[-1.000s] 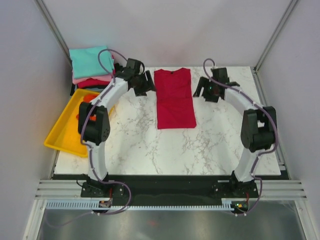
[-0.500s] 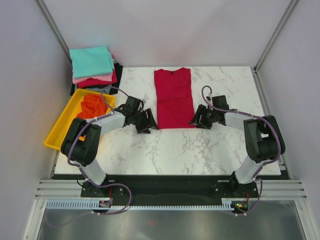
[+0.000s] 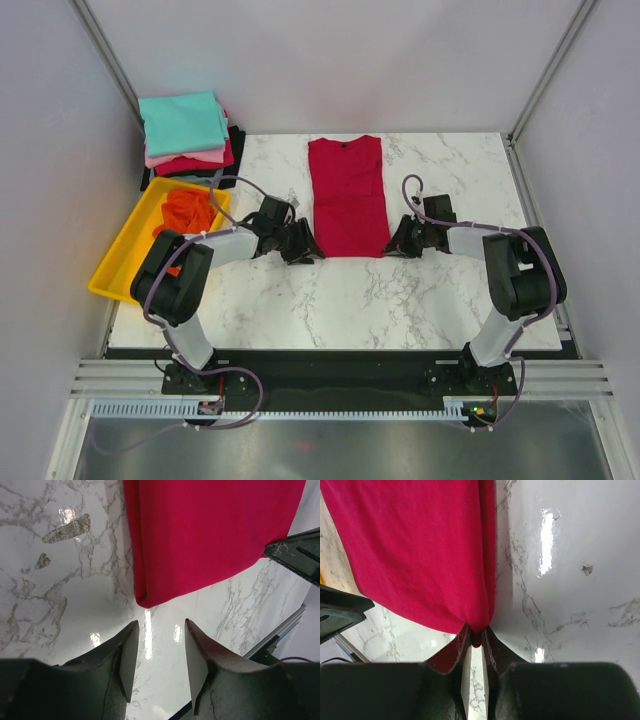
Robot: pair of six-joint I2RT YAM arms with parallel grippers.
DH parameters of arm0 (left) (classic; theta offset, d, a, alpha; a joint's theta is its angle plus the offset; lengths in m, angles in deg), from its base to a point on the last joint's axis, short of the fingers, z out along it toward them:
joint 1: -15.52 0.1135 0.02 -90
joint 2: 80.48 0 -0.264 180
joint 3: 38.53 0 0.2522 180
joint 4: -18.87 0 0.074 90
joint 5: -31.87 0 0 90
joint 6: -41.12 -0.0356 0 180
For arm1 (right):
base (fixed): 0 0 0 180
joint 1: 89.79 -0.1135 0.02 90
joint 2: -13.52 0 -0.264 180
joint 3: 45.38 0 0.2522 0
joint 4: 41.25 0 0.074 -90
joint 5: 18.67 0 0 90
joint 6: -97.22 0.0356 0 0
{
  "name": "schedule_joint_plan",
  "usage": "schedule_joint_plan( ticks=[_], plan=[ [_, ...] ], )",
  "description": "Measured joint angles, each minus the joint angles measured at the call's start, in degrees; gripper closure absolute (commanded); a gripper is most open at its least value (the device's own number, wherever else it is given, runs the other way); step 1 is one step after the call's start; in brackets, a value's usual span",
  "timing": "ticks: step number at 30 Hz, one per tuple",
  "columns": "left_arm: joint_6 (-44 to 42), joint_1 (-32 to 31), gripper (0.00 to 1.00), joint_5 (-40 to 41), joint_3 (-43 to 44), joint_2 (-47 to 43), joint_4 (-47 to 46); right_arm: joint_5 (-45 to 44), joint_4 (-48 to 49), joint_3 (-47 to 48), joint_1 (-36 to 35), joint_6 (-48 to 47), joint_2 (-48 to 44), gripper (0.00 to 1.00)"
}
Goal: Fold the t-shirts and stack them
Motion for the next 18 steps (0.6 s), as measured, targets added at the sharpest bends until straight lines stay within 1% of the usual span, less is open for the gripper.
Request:
schedule_joint_plan(
  ticks=[4,18],
  plan=[
    [0.3,-0.3,0.52,1.0,-0.2,0.6,-0.8,0.3,0.4,0.0,0.0,0.0,0.3,0.85],
    [1.9,-1.3,0.5,6.3,-1.9,0.4,-4.7,0.7,0.6,0.0,0.0,-0.2,0.5,0.87]
  ],
)
